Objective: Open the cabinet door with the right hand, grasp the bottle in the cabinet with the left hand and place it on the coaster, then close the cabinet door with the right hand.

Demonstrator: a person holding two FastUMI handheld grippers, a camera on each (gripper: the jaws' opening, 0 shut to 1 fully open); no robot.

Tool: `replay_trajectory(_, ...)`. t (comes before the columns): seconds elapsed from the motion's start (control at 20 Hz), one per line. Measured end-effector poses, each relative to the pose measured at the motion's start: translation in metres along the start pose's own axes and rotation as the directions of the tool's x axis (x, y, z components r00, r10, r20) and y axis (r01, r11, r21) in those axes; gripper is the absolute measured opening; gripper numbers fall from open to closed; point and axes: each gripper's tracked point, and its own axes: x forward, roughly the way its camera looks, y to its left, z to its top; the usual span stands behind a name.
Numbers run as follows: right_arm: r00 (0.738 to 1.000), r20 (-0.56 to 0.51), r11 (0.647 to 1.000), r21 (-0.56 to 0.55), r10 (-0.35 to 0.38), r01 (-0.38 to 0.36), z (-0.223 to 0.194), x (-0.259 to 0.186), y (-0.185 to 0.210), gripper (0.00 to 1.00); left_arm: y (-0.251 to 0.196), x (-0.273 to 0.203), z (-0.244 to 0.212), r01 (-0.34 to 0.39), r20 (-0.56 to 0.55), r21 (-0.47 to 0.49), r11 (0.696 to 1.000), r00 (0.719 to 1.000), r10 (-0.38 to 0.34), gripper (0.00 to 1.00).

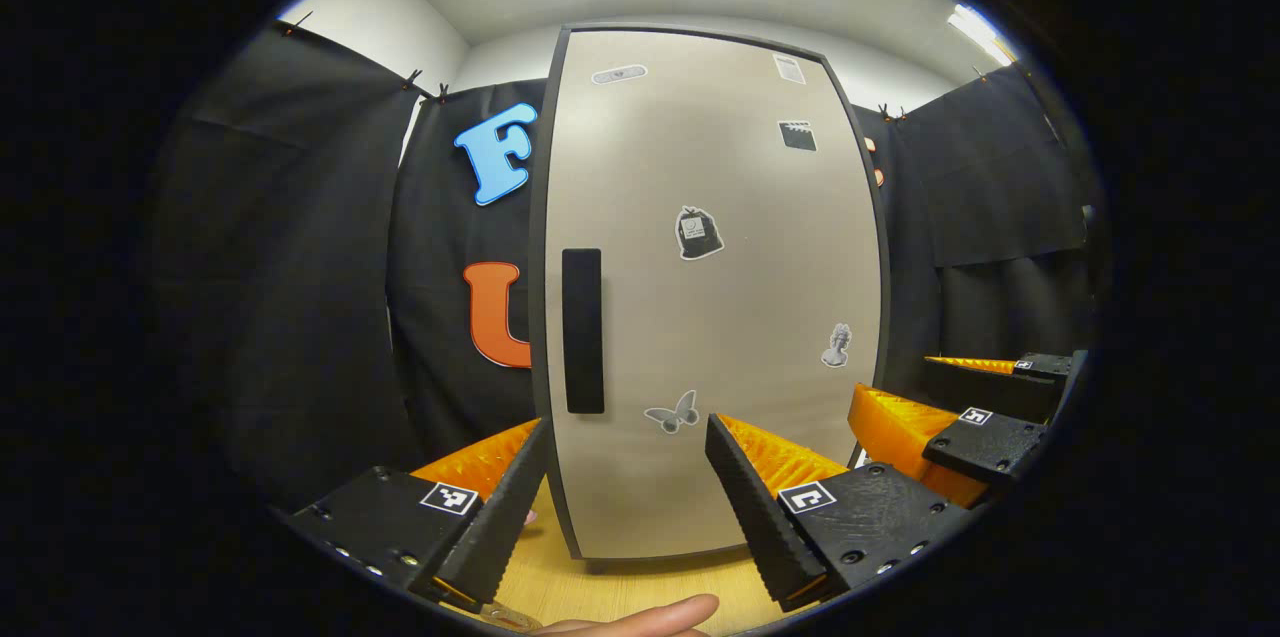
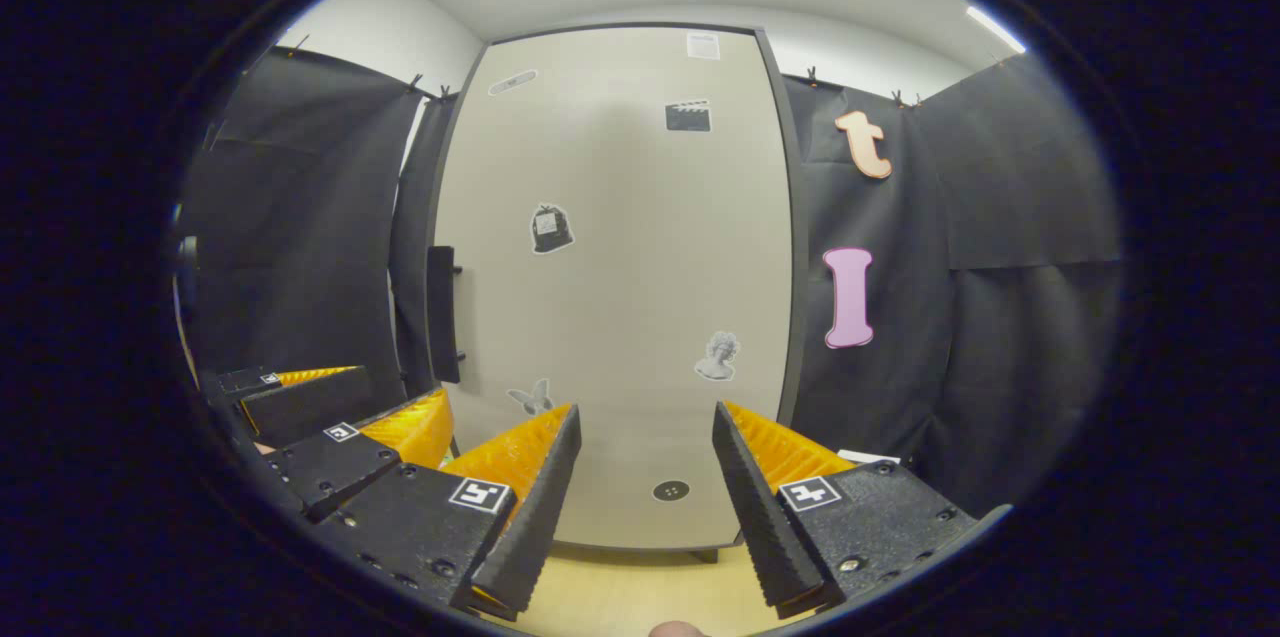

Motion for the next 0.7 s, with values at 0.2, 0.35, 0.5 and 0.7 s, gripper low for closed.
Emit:
replay_trajectory(0.2,1.0,0.001,1.0,-0.004,0.006,-0.006,0.0,0.0,-0.002,0.83,-0.003,0.0,-0.001,0.0,-0.008,-0.004,1.0,1.0,0.0,0.93)
replay_trajectory(0.35,1.0,-0.006,1.0,0.001,0.006,-0.006,-0.001,-0.001,-0.005,0.84,-0.009,0.0,0.001,0.016,-0.007,-0.003,1.0,1.0,-0.016,0.93)
replay_trajectory(0.5,1.0,-0.009,1.0,0.006,0.004,-0.004,-0.002,-0.001,-0.009,0.84,-0.012,-0.003,0.001,0.022,-0.006,0.003,1.0,1.0,-0.022,0.93)
replay_trajectory(0.7,1.0,-0.014,1.0,0.005,-0.001,0.001,-0.004,-0.001,-0.012,0.87,-0.013,-0.003,-0.002,0.021,-0.013,-0.007,1.0,1.0,-0.021,0.93)
